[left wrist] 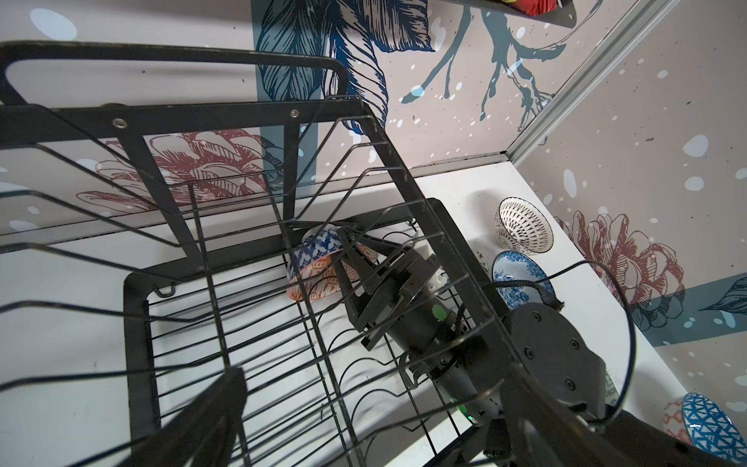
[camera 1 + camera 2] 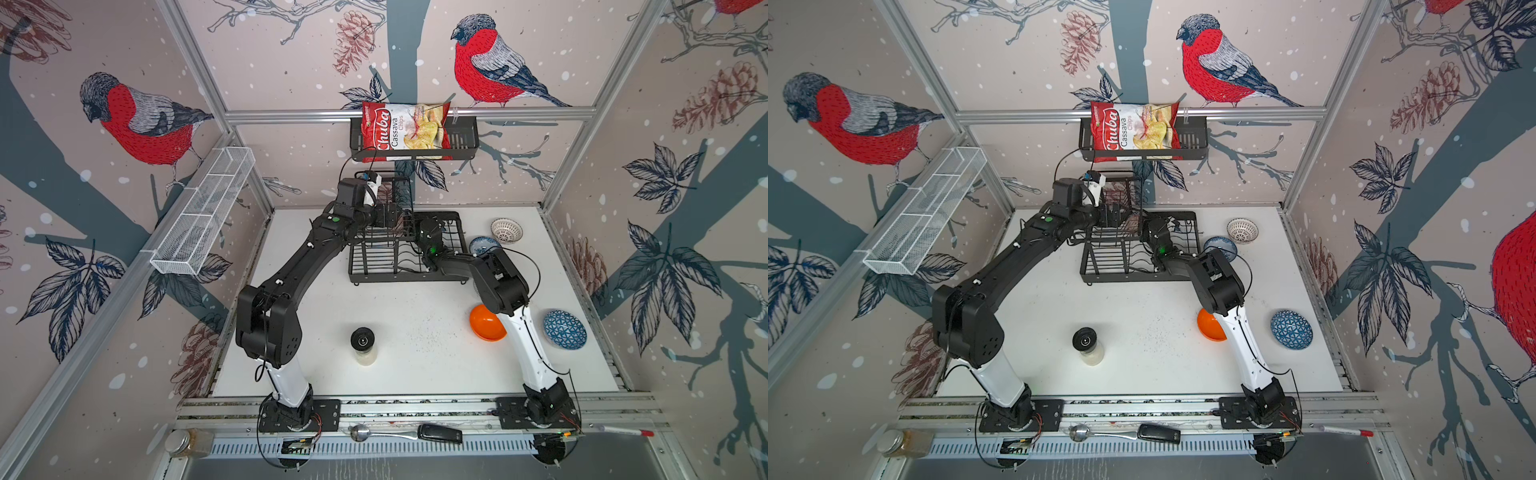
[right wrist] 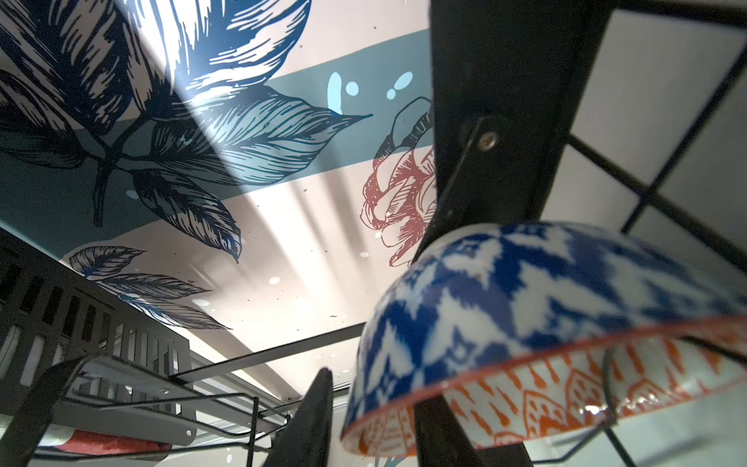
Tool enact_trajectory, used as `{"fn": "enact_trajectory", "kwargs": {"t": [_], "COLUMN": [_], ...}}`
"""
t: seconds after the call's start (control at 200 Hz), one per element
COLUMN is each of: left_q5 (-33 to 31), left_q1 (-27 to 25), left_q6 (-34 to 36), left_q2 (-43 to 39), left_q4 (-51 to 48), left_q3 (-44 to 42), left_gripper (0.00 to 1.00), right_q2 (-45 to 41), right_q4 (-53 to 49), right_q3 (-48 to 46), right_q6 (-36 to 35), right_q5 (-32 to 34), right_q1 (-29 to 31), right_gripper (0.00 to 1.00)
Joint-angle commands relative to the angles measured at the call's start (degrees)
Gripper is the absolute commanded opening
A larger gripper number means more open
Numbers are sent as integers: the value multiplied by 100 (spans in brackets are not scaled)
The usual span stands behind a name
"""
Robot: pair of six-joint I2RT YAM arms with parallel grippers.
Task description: Load the bowls into the dish rack
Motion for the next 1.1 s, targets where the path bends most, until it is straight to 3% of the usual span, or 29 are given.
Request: {"fn": "enact_trajectory", "kwargs": {"t": [0.0,0.36,0.595,0.88,1.096], "left_q5": [41,40,-85,-149,-342], "left_q1": [14,14,15,14,40], "left_q6": [-35,-35,3,138,292], "left_q2": [-8,0,-38,-101,-287], "left_q4": [228,226,209,136,69], "left_q3": [-7,-9,-16,10,36], "left_gripper": [98,98,98,98,98], "right_q2": [-91,-212,-468,-983,-1432], "right_q4": [27,9,124,-89,-235], "right_q3": [52,-121,-529,-947,-1336], "right_q6": [-46,-90,-96,-283,-431], "right_q5": [-6,7,-10,-129,-187], "right_q1": [10,27,2,6,23], "right_gripper": [35,35,41,56,78]}}
